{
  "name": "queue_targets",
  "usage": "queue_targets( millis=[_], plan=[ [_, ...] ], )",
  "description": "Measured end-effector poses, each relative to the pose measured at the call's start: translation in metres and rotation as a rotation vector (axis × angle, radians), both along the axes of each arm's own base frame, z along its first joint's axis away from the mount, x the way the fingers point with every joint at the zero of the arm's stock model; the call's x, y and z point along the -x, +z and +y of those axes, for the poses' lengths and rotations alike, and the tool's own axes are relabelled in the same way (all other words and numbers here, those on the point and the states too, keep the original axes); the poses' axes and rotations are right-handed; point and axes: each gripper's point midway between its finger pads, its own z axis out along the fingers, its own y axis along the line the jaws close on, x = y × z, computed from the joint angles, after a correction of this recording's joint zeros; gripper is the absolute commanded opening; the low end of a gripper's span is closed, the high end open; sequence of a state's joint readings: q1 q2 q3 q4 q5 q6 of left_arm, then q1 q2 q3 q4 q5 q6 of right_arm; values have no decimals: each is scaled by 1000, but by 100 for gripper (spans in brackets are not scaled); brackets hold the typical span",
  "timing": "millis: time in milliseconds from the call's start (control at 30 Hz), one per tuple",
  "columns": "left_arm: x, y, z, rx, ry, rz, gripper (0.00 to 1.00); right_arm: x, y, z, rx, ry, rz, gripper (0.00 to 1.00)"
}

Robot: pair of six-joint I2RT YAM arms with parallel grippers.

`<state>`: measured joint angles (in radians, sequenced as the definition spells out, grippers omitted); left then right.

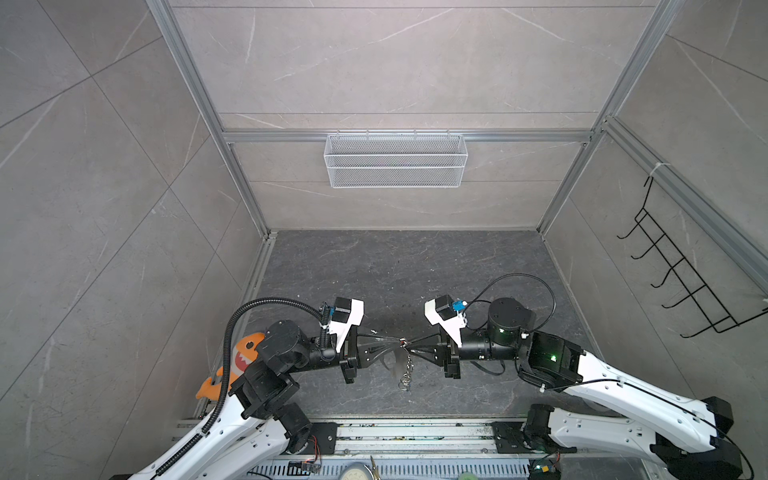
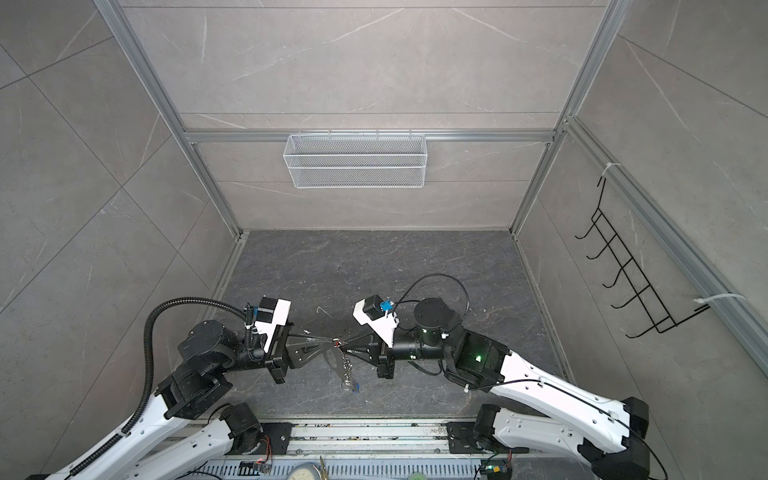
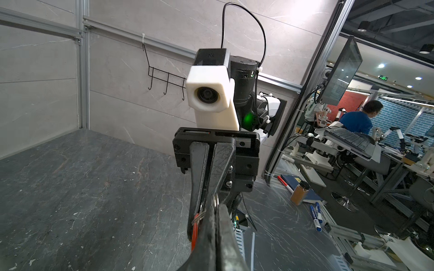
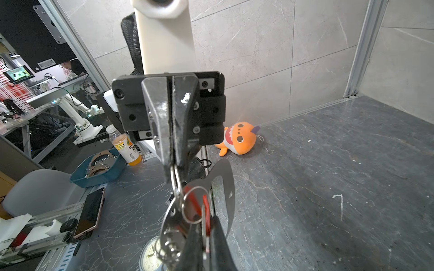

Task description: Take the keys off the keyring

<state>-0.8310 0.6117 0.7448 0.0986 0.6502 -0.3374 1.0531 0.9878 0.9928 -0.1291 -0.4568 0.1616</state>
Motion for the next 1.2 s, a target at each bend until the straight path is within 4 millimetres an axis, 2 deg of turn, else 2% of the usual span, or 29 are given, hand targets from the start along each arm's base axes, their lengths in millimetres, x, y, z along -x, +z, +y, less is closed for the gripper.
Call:
queue_targets(
  millis=[367, 633, 767, 933, 1200],
  plan=[
    [-2, -8, -2, -15, 4, 19, 0, 6, -13, 15, 43, 41, -2, 0],
    [-1, -10, 1, -22, 11, 22, 0, 3, -17, 15, 59, 15, -12, 0],
    [-2, -14, 5, -39, 32, 31, 0, -7, -23, 5, 68, -82, -27, 0],
    [-6, -22, 7, -68, 72, 50, 0, -16, -17, -14, 44, -189, -54, 0],
    [-13, -30, 8, -94, 109, 72, 0, -25, -21, -20, 54, -266, -50, 0]
  ],
)
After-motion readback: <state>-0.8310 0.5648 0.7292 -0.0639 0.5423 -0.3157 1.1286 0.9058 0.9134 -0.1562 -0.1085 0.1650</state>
